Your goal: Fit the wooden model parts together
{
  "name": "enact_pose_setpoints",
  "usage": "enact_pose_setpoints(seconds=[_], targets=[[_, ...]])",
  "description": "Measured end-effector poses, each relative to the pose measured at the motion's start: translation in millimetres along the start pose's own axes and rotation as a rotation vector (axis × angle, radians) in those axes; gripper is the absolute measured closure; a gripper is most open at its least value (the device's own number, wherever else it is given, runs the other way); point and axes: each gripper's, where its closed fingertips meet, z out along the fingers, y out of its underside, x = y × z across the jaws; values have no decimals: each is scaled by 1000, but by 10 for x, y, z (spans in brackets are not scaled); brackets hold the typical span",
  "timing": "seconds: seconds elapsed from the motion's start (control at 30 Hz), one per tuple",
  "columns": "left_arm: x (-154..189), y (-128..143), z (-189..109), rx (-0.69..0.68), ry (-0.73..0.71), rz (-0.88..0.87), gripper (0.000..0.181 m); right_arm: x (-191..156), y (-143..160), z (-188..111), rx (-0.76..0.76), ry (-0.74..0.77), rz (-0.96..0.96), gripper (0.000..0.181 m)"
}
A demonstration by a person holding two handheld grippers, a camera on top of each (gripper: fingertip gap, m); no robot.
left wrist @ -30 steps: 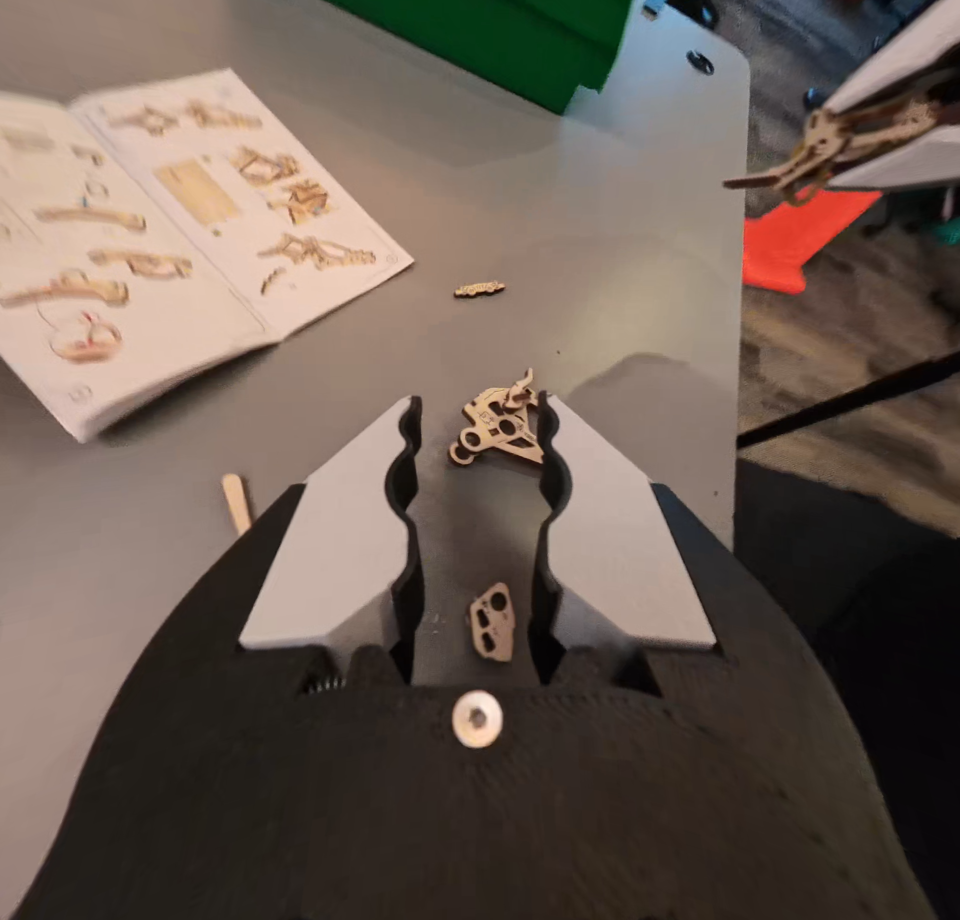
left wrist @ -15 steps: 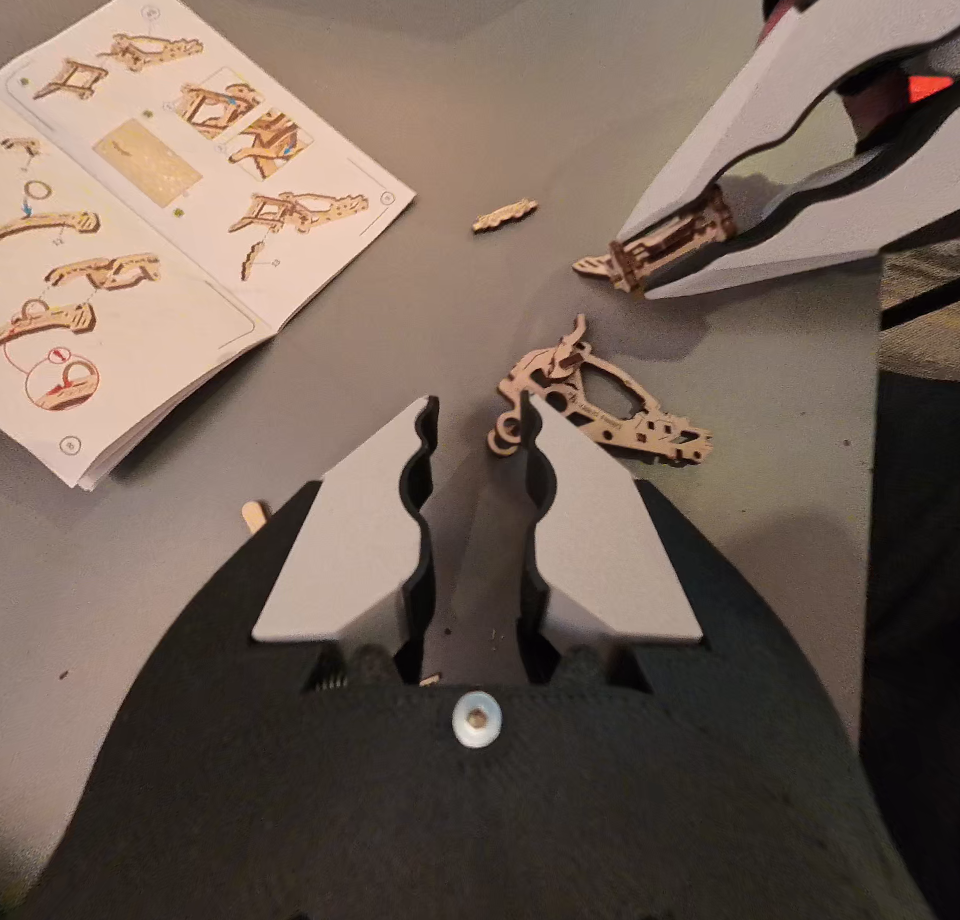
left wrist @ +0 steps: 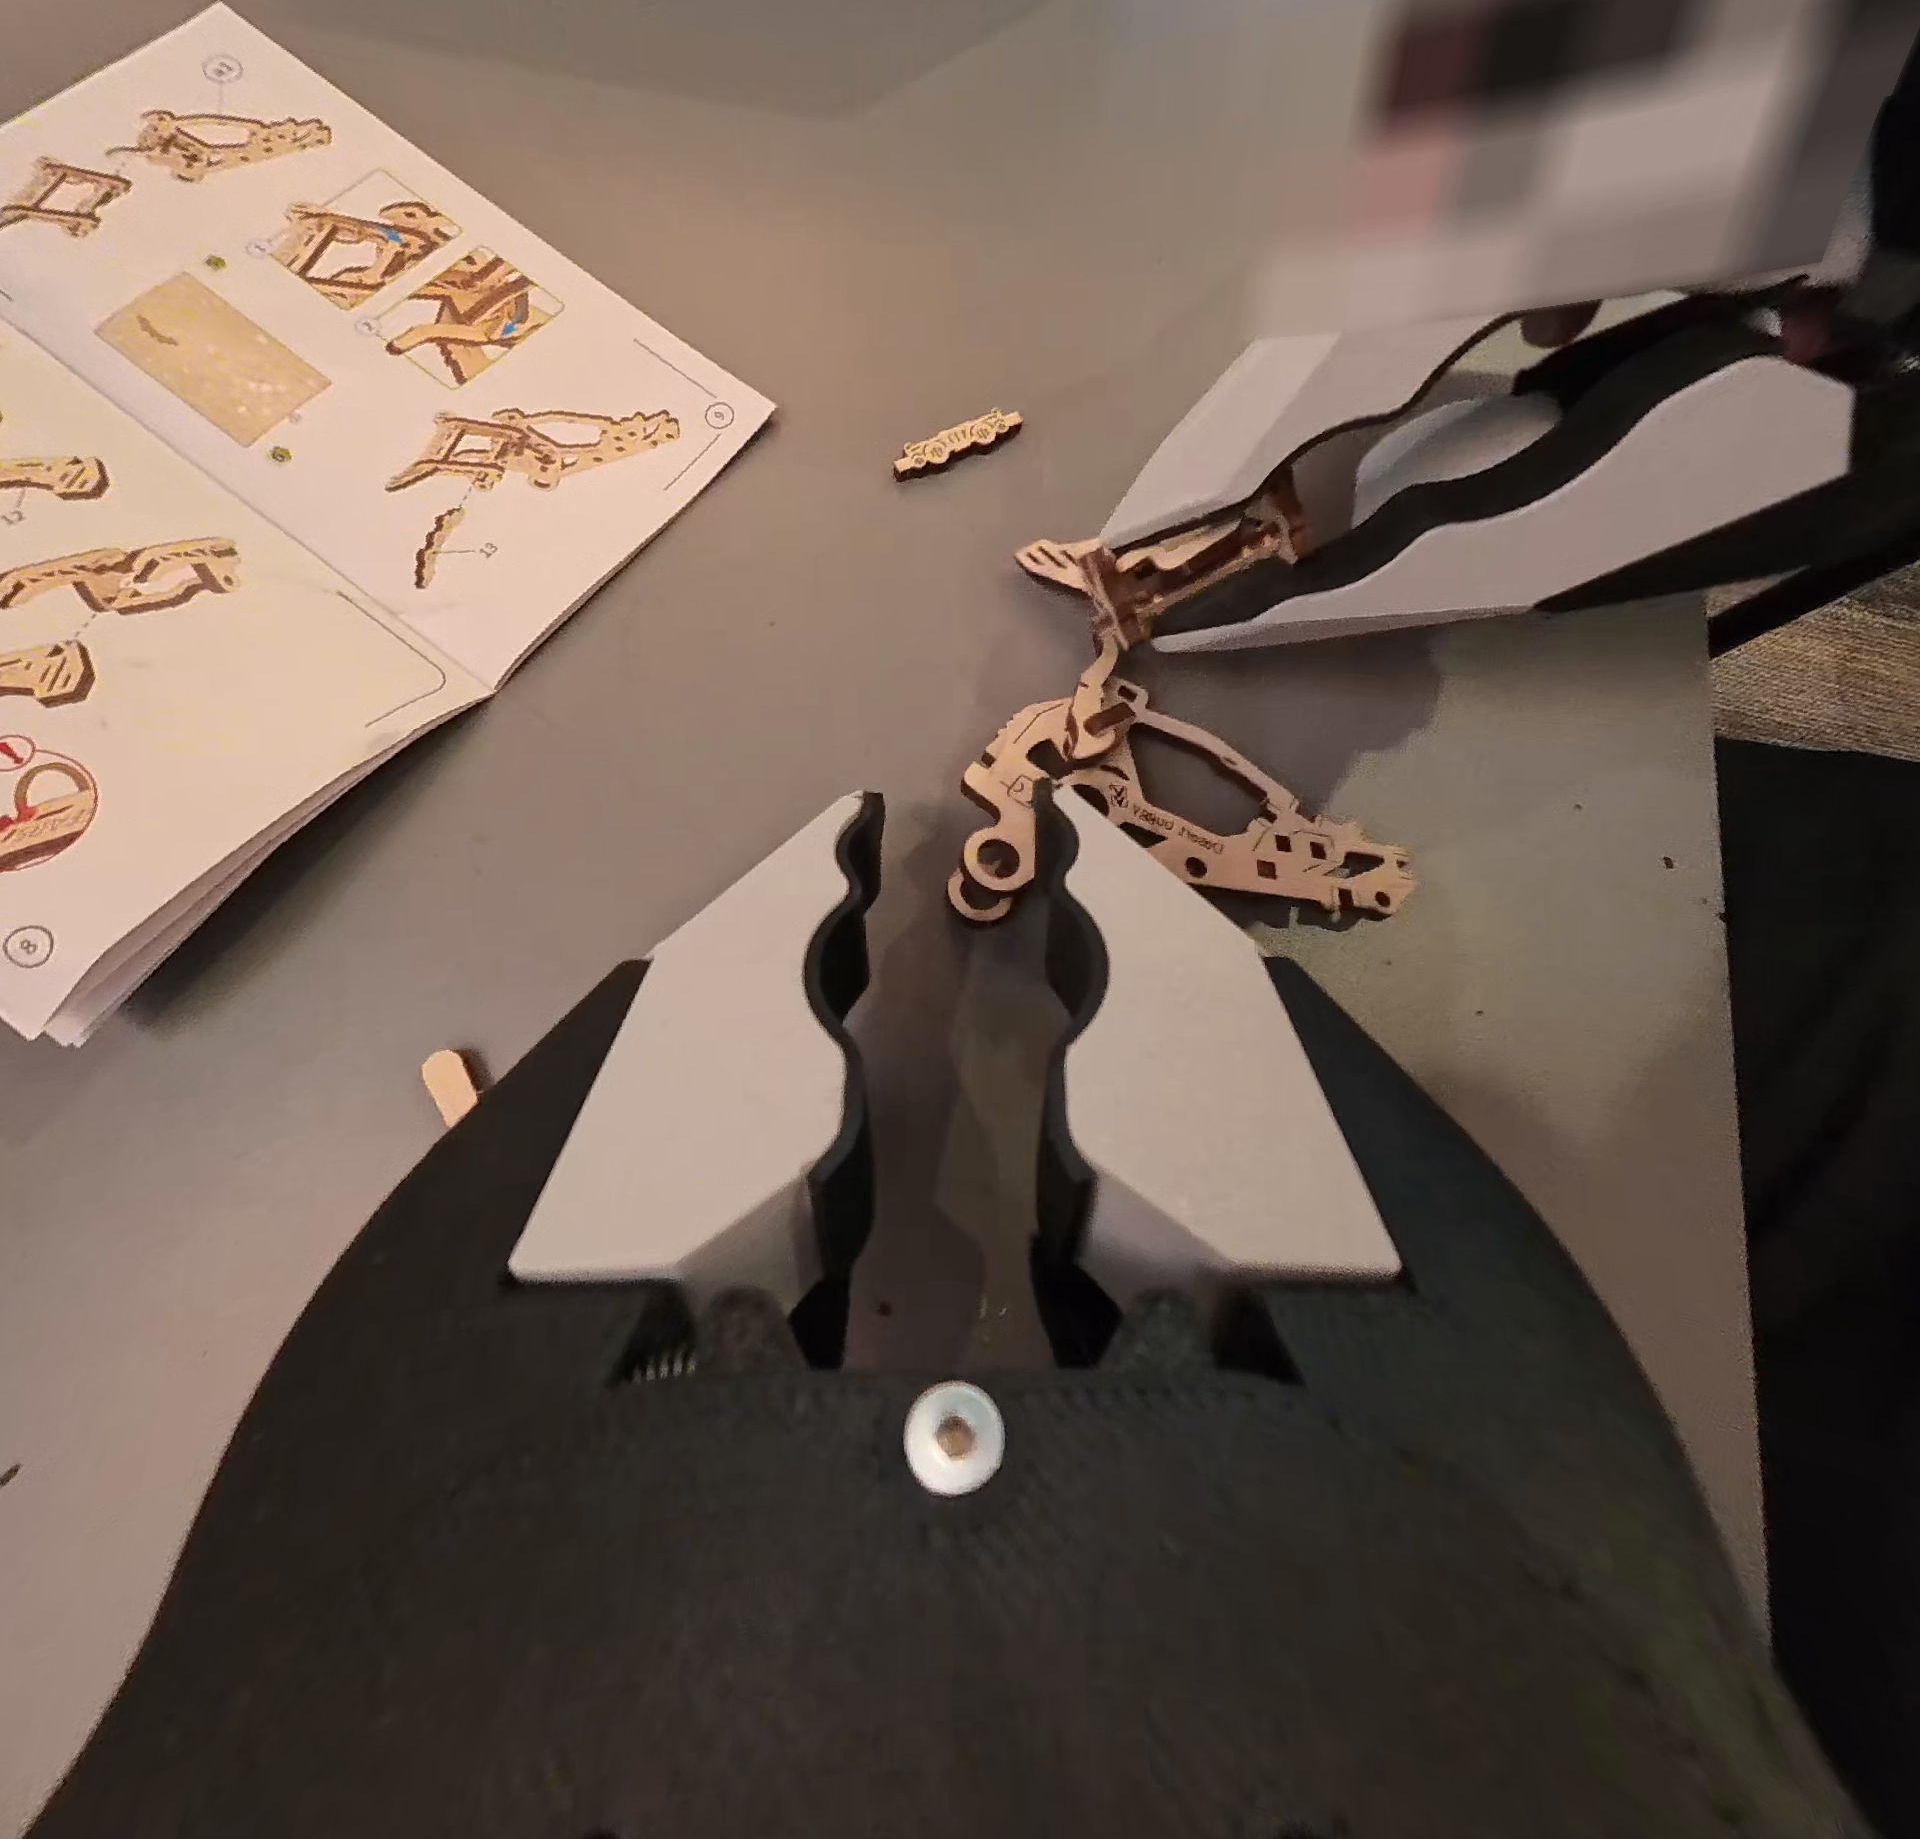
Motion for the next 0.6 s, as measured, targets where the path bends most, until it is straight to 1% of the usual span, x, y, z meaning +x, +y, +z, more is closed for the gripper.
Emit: enact_pose_setpoints(seconds=[0.03,0.2,0.43,0.5,0.6], targets=[[2,-1,3,5,3,-1,154,-1,8,6,2,-4,-9,167],[15,-2,17,27,24,-8,155,62,25,105,-20,40,-67,167],[54,17,53,27,47,4,154,140,-97,278,20,36,-78,167],[32,11,42,30,33,4,154,165,-126,320,26,29,-86,167],[-5,31,-57,26,7,10,153,215,-156,263,51,17,-85,167]])
